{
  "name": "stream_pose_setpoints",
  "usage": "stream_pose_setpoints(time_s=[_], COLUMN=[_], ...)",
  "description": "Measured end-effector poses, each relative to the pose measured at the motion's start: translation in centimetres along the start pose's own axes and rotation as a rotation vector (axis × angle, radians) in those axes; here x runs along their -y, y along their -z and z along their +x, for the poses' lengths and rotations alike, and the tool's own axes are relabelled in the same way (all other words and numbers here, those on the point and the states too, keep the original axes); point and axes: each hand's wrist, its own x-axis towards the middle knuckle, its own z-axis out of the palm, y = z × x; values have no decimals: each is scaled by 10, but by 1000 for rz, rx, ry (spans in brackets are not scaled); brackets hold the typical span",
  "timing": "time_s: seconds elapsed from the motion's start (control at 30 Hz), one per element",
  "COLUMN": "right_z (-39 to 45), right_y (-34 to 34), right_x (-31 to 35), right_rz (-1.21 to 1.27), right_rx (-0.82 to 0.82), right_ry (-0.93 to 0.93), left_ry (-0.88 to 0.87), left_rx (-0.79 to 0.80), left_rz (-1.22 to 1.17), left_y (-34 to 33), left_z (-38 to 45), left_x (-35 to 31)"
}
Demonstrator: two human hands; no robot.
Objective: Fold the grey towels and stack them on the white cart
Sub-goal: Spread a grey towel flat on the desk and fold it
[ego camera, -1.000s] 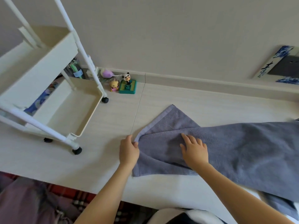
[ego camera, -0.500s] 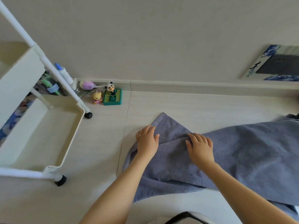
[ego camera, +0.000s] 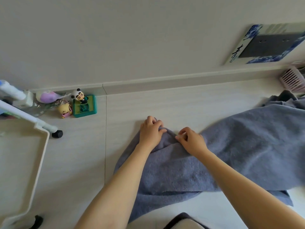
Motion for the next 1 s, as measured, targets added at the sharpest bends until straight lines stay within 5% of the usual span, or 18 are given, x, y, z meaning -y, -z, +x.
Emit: stream_pose_setpoints(time_s=[0.3,0.53,0.6,0.73,0.87,1.0], right_z=[19,42,55,84,78,36], right_y=[48,126,144,129,80,28], right_x=[17,39,51,63,60,45], right_rz=[-140,-438,-572,-288,-69,-312], right_rx=[373,466,360,-215,-94,4], right_ry=[109,10,-42,-131,-8,171], left_ry=[79,210,257,308,361,288], left_rx=[-326,-533,-563,-561,-321,-93], left_rz=[-190,-115,-93,-155,-158,115], left_y=[50,97,103,101,86,57], left_z=[-11,-22,-20,-2,11,-14], left_x=[20,49,51,50,47,33])
